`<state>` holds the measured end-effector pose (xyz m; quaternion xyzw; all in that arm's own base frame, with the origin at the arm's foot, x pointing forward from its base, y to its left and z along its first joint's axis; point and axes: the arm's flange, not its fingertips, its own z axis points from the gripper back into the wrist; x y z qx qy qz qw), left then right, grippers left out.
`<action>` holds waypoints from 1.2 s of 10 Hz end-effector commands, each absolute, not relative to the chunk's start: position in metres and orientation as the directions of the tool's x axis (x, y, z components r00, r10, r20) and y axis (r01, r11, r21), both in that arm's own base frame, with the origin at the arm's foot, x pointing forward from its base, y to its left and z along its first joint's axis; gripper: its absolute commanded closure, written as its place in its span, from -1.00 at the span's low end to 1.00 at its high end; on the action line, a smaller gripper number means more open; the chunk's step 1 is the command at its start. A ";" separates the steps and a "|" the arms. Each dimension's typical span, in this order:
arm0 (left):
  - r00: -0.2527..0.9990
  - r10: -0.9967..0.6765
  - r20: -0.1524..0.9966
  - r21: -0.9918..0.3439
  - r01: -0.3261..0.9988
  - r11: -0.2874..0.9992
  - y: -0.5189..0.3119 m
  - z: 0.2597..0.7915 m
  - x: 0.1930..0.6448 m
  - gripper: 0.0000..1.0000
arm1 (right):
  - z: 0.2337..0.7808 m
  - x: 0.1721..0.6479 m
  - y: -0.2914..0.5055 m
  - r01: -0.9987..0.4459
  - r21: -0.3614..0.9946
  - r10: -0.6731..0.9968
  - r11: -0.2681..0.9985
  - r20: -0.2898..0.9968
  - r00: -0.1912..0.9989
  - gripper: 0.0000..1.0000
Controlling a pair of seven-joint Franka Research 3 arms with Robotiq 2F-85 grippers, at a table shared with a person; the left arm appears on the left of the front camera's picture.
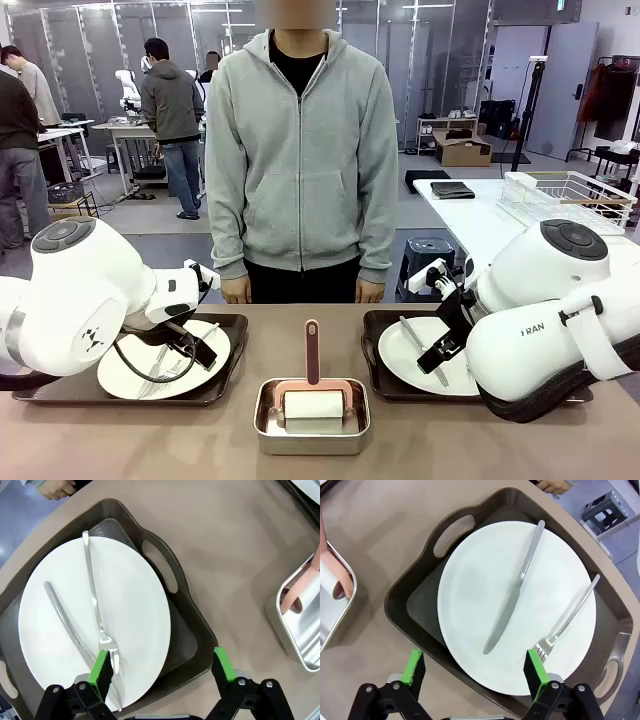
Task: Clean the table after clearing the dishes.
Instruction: When the left (or right) Handle tray is removed, use the left hand (or right hand) to clean the left (or right) side of the table with the Lint Roller.
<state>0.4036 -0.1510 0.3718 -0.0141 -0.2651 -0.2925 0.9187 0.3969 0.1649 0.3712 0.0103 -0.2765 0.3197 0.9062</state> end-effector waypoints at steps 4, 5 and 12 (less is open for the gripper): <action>0.688 -0.530 0.495 0.129 0.545 0.828 -0.151 0.372 0.403 -1.00 | 0.371 0.397 0.165 -0.585 -0.158 0.574 0.796 0.508 0.643 -1.00; 0.688 -0.530 0.495 0.129 0.545 0.828 -0.151 0.372 0.403 -1.00 | 0.371 0.397 0.165 -0.585 -0.158 0.574 0.796 0.508 0.643 -1.00; 0.693 -0.512 0.508 0.098 0.544 0.834 -0.149 0.402 0.431 -1.00 | 0.400 0.427 0.163 -0.625 -0.099 0.574 0.774 0.526 0.627 -1.00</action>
